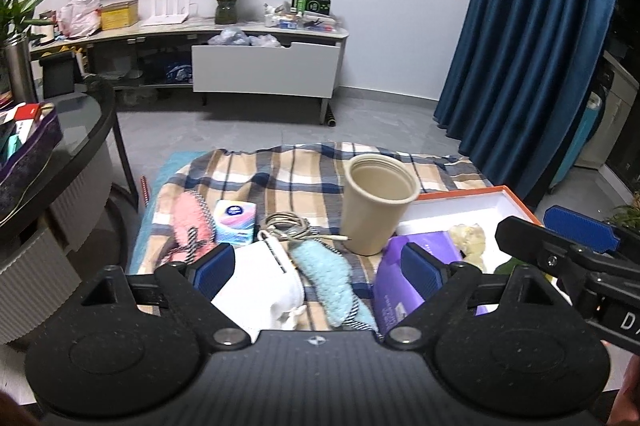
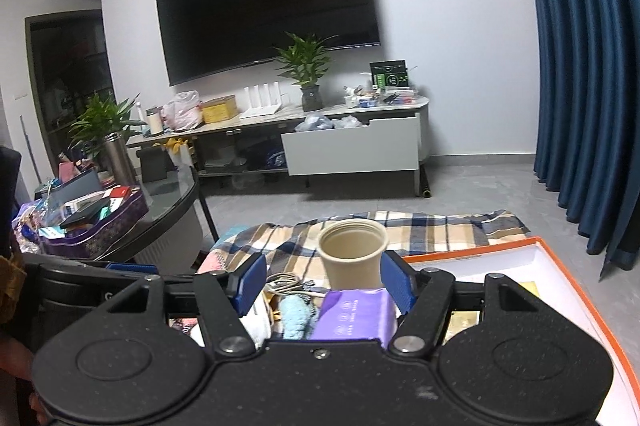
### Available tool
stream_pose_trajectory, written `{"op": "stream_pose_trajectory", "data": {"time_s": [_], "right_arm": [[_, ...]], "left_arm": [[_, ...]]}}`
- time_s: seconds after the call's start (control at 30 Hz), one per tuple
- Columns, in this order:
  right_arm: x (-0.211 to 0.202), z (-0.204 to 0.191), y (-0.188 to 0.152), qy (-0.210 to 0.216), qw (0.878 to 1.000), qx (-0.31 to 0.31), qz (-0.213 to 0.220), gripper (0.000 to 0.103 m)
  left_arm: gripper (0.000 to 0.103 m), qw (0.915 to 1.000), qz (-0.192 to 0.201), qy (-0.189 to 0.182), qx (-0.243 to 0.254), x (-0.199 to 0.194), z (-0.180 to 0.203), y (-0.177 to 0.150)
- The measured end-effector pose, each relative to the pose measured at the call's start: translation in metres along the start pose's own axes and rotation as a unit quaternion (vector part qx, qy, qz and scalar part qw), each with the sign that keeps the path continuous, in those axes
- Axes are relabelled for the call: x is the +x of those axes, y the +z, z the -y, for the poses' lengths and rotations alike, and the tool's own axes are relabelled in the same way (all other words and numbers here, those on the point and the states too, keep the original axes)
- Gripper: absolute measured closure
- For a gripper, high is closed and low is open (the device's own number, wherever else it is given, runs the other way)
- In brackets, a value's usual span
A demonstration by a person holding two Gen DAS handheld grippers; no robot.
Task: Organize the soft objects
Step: 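Move both open tools back over the pile on the blanket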
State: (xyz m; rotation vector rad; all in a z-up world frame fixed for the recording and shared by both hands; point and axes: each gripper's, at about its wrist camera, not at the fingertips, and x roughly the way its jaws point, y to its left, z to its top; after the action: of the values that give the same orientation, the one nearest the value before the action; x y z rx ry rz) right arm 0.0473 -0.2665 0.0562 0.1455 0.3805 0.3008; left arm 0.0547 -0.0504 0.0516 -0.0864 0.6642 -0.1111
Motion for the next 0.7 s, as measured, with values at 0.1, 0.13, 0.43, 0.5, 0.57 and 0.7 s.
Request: {"op": "stream_pose_trajectory", "data": {"time_s": [0.1, 0.13, 0.43, 0.5, 0.57, 0.7], "right_arm": [[0.001, -0.007, -0.001, 0.006, 1.000, -0.005, -0.003, 0.026], [0.001, -0.009, -0.002, 0.009, 1.000, -0.007, -0.004, 0.026], [-0.003, -0.031, -0.012, 0.048, 0.998, -0.037, -0.013, 0.026], [-0.002, -0.036, -0.018, 0.059, 0.997, -0.040, -0.020, 0.026], [0.000, -0.042, -0.024, 0.069, 0.996, -0.042, -0.028, 0.026], [0.002, -0.057, -0.040, 0.093, 0.993, -0.061, -0.044, 0.026]], "left_arm": [[0.011, 1.0000, 0.000, 0.004, -0.005, -0.003, -0.007, -0.002], [0.011, 1.0000, 0.000, 0.005, -0.007, -0.003, -0.010, -0.003], [0.011, 0.9971, -0.012, 0.052, -0.054, -0.010, -0.067, -0.018], [0.010, 0.9955, -0.019, 0.064, -0.067, -0.011, -0.080, -0.024], [0.010, 0.9940, -0.027, 0.077, -0.073, -0.011, -0.089, -0.030], [0.010, 0.9920, -0.048, 0.082, -0.083, -0.010, -0.103, -0.045]]}}
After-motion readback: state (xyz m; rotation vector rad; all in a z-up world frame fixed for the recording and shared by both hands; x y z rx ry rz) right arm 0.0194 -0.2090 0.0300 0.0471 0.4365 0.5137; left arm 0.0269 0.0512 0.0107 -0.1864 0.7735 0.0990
